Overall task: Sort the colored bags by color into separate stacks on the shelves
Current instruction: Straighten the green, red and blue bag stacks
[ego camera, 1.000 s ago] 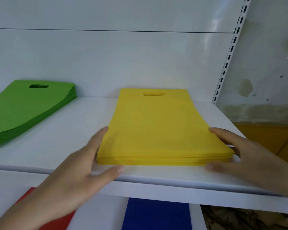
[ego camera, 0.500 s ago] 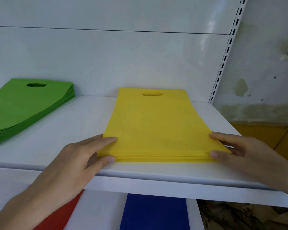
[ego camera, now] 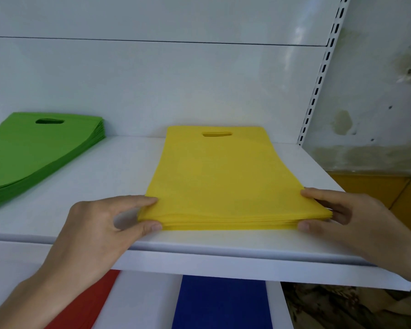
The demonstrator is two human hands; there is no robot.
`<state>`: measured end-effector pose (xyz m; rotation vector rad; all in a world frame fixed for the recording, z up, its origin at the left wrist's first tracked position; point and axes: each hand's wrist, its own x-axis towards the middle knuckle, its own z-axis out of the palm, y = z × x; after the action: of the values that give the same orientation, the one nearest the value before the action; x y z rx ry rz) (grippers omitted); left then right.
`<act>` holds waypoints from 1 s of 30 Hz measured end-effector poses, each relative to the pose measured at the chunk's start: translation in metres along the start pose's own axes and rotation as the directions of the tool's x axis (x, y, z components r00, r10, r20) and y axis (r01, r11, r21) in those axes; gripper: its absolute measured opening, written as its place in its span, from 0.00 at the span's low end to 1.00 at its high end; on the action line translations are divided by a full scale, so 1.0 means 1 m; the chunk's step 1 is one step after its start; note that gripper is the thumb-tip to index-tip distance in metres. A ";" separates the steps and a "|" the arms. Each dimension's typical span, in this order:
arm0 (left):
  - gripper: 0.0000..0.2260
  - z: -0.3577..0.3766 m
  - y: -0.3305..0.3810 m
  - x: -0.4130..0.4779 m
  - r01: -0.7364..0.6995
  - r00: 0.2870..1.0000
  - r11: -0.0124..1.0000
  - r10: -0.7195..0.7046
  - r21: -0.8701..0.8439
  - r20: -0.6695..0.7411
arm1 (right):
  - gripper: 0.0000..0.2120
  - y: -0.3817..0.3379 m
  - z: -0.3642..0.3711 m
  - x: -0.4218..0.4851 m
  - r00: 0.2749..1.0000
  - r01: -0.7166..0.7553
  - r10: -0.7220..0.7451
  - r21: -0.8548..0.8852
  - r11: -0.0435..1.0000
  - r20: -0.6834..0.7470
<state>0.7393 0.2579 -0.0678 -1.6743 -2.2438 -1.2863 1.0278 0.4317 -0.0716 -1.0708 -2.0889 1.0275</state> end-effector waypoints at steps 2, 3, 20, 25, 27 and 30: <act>0.15 -0.002 0.002 -0.001 0.005 1.000 1.000 -0.005 -0.004 0.020 | 0.45 -0.002 0.001 -0.002 1.000 0.000 0.000 0.012 1.000 -0.001; 0.11 -0.002 0.000 -0.001 0.018 0.999 1.000 -0.018 -0.003 0.036 | 0.45 -0.003 0.001 -0.003 1.000 0.004 -0.004 0.003 1.000 0.002; 0.35 0.055 -0.010 0.116 0.317 0.880 0.906 -0.171 -0.282 0.442 | 0.29 -0.004 0.019 0.154 0.992 -0.111 0.102 -0.124 0.986 -0.076; 0.40 0.066 -0.003 0.119 0.376 0.872 0.884 -0.237 -0.277 0.428 | 0.31 0.001 0.025 0.160 0.993 -0.113 0.113 0.008 0.994 -0.044; 0.40 0.064 -0.006 0.120 0.389 0.879 0.854 -0.230 -0.347 0.419 | 0.29 -0.002 0.025 0.159 0.992 -0.118 0.120 0.049 0.992 -0.042; 0.40 0.063 -0.008 0.121 0.413 0.870 0.828 -0.235 -0.381 0.433 | 0.28 -0.003 0.026 0.160 0.991 -0.119 0.123 0.075 0.990 -0.045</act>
<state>0.7088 0.3902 -0.0532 -1.8578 -2.7056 -1.8539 0.9242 0.5558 -0.0612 -1.1862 -1.9526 1.1146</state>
